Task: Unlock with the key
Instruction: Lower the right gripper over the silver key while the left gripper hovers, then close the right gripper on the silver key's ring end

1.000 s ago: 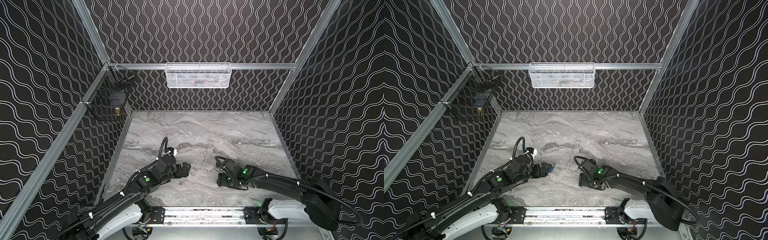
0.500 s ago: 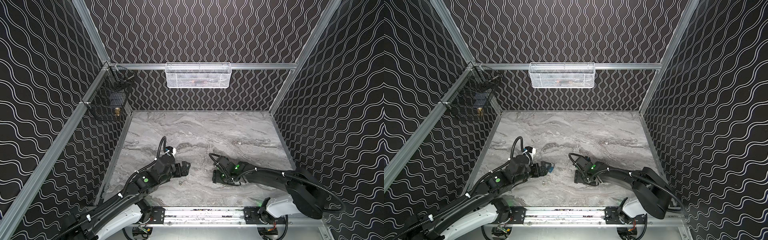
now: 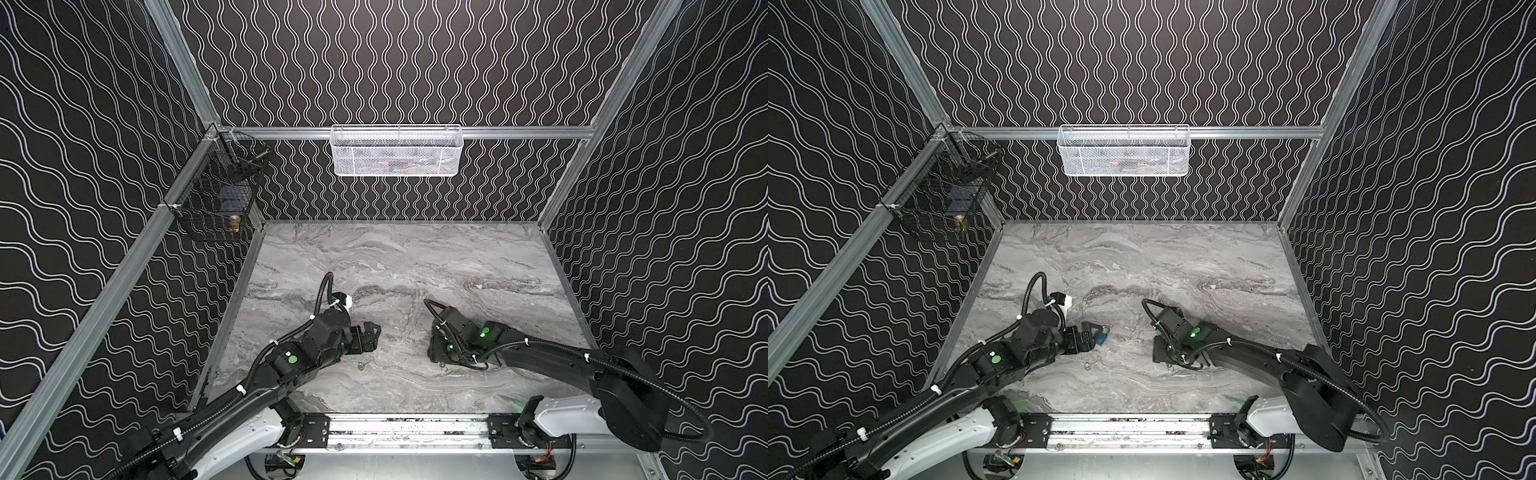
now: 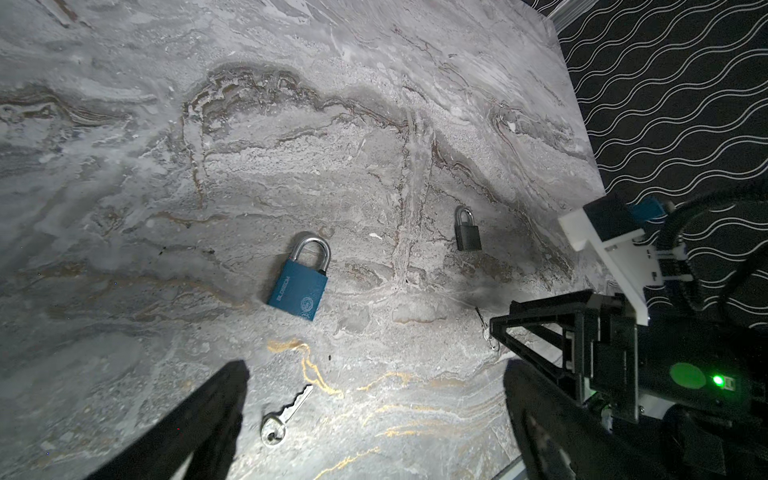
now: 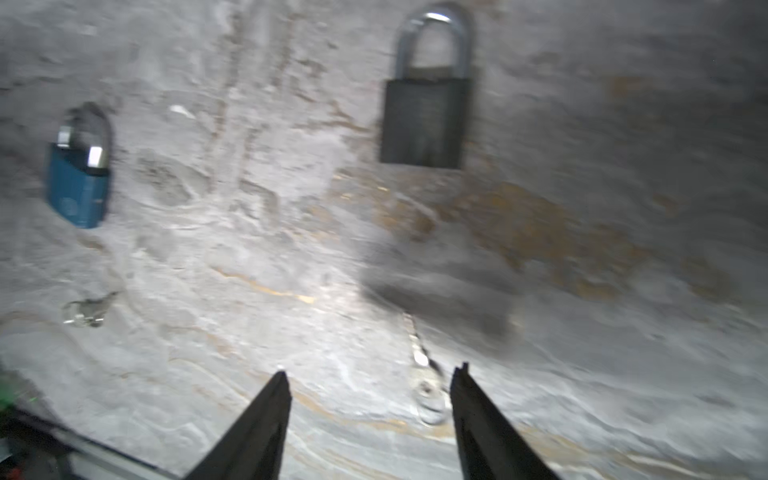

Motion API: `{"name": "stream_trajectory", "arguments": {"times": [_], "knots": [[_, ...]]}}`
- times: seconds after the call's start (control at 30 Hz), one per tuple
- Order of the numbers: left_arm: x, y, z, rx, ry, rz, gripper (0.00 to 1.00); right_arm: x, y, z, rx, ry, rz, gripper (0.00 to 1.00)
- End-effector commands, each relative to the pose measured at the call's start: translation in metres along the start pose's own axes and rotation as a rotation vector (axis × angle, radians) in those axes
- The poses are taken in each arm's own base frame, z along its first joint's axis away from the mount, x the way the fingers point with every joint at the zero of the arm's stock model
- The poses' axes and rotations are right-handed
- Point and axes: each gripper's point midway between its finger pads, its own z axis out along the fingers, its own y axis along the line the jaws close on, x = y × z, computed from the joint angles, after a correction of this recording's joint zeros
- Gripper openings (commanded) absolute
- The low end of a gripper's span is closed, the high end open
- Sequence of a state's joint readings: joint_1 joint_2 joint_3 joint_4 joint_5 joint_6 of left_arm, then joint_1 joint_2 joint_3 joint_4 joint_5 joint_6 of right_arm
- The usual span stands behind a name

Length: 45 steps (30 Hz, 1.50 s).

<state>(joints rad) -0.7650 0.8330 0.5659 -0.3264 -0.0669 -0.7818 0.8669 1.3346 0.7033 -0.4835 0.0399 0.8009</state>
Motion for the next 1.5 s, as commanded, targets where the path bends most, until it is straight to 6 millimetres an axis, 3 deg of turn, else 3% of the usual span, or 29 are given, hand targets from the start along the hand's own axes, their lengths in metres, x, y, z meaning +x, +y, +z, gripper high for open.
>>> {"name": "stream_trajectory", "arguments": {"times": [0.0, 0.4, 1.07, 1.47], "knots": [[-0.005, -0.01, 0.001, 0.034, -0.001, 0.005, 0.99, 0.014, -0.018, -0.001, 0.058, 0.044, 0.014, 0.59], [-0.002, -0.012, 0.007, 0.048, 0.012, -0.005, 0.99, 0.026, -0.02, 0.003, 0.051, 0.09, 0.012, 0.4], [0.0, -0.012, 0.012, 0.046, 0.02, -0.005, 0.99, 0.015, -0.02, 0.012, 0.189, 0.086, -0.059, 0.37], [0.002, -0.01, 0.011, 0.042, 0.021, -0.004, 0.99, 0.033, -0.018, 0.025, 0.136, 0.154, -0.067, 0.33]]}}
